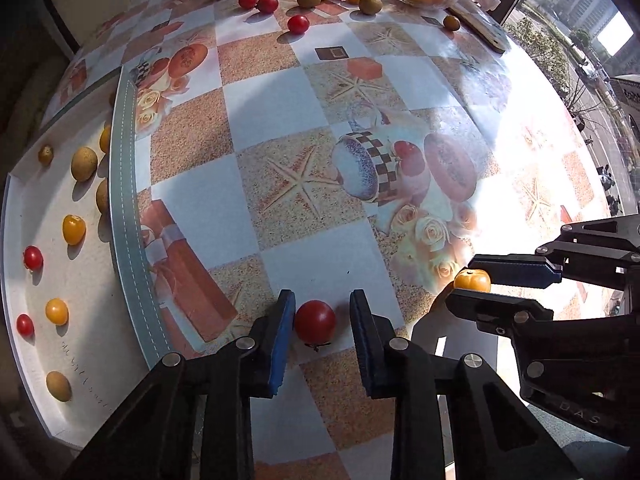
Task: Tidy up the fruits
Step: 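Grasp a red cherry tomato with left tool while right tool grasps a yellow tomato, then carry the red tomato and yellow tomato over the white tray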
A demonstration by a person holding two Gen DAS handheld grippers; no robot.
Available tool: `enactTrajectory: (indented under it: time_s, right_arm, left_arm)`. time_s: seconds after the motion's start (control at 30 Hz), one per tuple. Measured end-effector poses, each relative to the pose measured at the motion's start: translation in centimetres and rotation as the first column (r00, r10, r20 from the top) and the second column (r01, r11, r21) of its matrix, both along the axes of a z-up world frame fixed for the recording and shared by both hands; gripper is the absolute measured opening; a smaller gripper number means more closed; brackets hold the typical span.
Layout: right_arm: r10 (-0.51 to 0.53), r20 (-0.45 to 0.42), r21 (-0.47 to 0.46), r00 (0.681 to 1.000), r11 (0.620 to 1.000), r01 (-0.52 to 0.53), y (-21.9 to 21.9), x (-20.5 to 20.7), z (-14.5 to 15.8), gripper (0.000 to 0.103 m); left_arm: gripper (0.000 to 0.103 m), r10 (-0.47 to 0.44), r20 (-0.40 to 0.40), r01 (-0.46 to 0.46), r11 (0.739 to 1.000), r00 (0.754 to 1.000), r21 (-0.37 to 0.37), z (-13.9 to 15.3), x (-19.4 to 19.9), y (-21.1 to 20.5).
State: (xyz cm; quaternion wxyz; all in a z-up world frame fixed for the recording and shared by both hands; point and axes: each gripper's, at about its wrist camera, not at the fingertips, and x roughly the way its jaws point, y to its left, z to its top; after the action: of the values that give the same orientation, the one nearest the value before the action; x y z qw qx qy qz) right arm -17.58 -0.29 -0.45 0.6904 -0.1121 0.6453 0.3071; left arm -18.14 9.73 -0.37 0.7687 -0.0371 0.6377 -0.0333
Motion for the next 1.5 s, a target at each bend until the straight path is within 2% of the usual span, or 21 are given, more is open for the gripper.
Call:
enactTrajectory:
  time_s: [0.2,0.43,0.57,0.7,0.77,0.8,0.9,1.03,1.33,1.5]
  right_arm:
    - [-0.102,-0.048,0.036,0.994,0.994,0.104,-0.9,1.6,0.8,0.025]
    - [-0.138,-0.062,0.047,0.988,0.989,0.141,-1.1,2.3,1.5,0.025]
    - [-0.143,-0.066,0.037,0.988,0.989,0.146,-1.0,2.1,1.3,0.025]
    - [-0.153,-0.072,0.029,0.986,0.987,0.156,-1.6,2.0,1.2,0.025]
    - [-0.164,-0.074,0.028,0.984,0.986,0.167,-1.8,2.0,1.3,0.025]
    - [-0.170,-0.075,0.027,0.983,0.985,0.173,-1.8,2.0,1.3,0.025]
    - [-0.185,-0.079,0.030,0.980,0.982,0.187,-1.7,2.2,1.4,0.025]
    - [-0.184,-0.075,0.042,0.980,0.981,0.187,-1.6,2.7,2.0,0.025]
    - [-0.164,-0.067,0.068,0.984,0.983,0.169,0.3,3.8,3.4,0.026]
    - [-0.128,-0.058,0.087,0.990,0.987,0.132,2.6,4.5,4.3,0.026]
  left_arm:
    - [0.030,0.102,-0.010,-0.102,0.990,0.995,-0.098,0.9,-0.2,2.0]
    - [0.030,0.086,-0.005,-0.086,0.990,0.996,-0.109,1.0,-0.8,2.4]
    - [0.031,0.054,0.001,-0.054,0.995,0.999,-0.087,0.5,-0.5,0.6]
    - [0.031,0.016,0.019,-0.016,1.000,1.000,-0.005,0.0,-0.5,-1.1]
    - [0.030,0.003,0.024,-0.003,1.000,1.000,0.010,0.0,-0.6,-1.3]
    - [0.021,0.008,0.020,-0.008,1.000,1.000,-0.004,0.1,-0.6,-1.2]
    - [0.021,0.060,0.002,-0.060,0.995,0.998,-0.078,0.3,-0.7,0.1]
    - [0.021,0.137,-0.007,-0.137,0.983,0.991,-0.122,1.1,-1.2,2.3]
    - [0.021,0.225,0.057,-0.217,0.969,0.973,-0.121,4.3,-1.8,5.7]
    - [0.021,0.298,0.093,-0.287,0.951,0.950,-0.114,5.8,-2.4,8.6]
